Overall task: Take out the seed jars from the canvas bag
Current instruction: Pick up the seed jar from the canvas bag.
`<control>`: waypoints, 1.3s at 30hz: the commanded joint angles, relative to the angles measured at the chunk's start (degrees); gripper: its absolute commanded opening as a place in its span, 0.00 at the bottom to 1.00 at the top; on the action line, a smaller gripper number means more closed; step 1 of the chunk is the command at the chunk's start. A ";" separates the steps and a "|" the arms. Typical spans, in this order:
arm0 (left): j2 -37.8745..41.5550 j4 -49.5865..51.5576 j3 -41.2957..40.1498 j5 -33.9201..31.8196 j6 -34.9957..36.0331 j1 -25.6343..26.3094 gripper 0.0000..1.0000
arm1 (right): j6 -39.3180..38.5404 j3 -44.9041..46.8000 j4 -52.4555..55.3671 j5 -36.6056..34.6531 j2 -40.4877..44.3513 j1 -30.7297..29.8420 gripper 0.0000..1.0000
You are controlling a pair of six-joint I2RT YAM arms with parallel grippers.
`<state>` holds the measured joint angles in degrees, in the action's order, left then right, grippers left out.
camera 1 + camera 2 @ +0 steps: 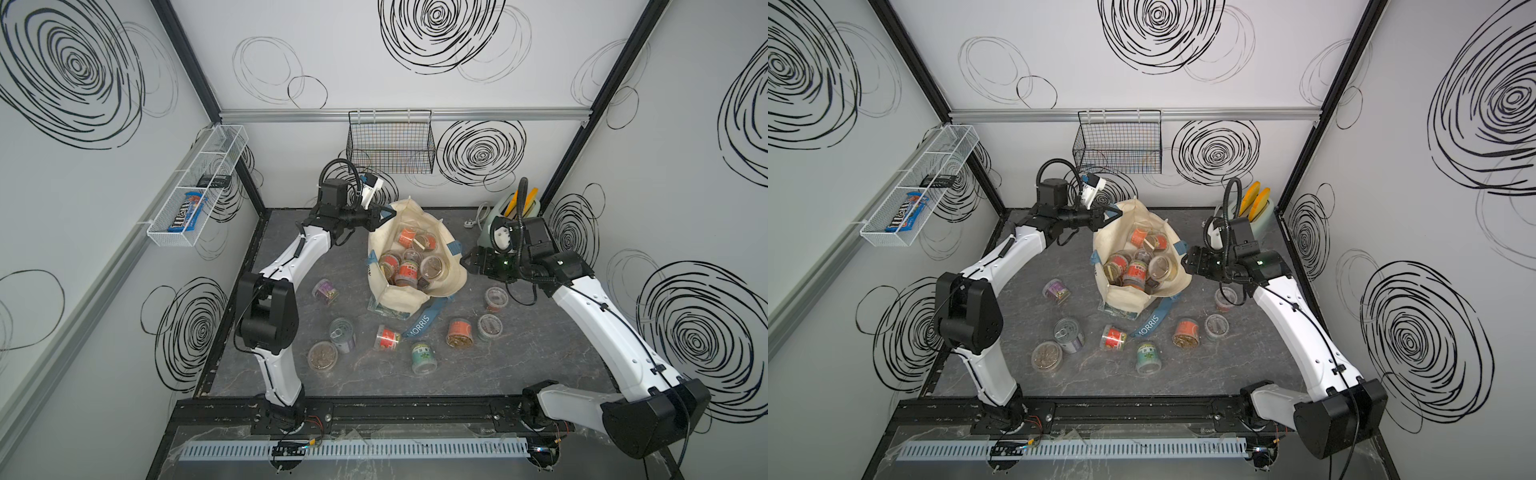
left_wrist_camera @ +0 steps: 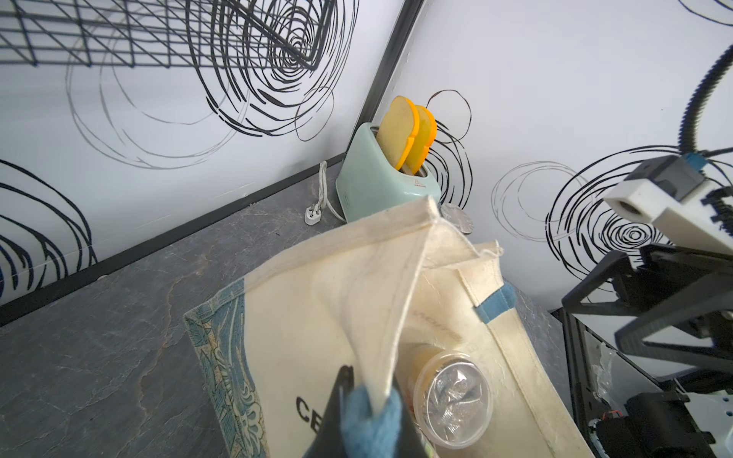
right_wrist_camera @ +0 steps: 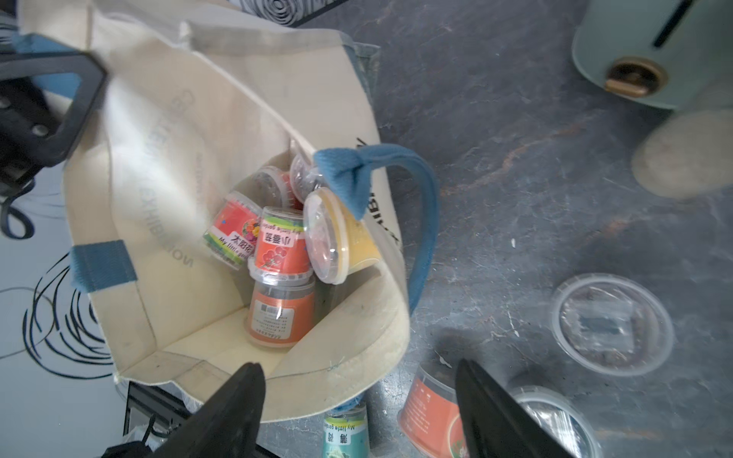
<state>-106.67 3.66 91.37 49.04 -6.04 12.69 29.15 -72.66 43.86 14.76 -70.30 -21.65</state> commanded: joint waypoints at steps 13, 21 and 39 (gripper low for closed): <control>3.23 -6.73 0.73 2.65 0.41 0.67 0.00 | 21.35 -11.08 0.87 -26.09 -18.90 -19.55 0.97; 3.62 -6.46 0.74 2.99 0.64 0.74 0.00 | 21.74 -22.41 11.11 -39.07 -32.11 -22.47 0.97; 3.88 -7.01 0.21 3.87 0.72 0.60 0.00 | 25.10 -32.98 21.54 -42.56 -44.45 -22.58 0.97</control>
<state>-106.61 3.73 91.02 49.08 -5.58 13.02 53.01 -106.61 65.56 -27.75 -115.35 -44.47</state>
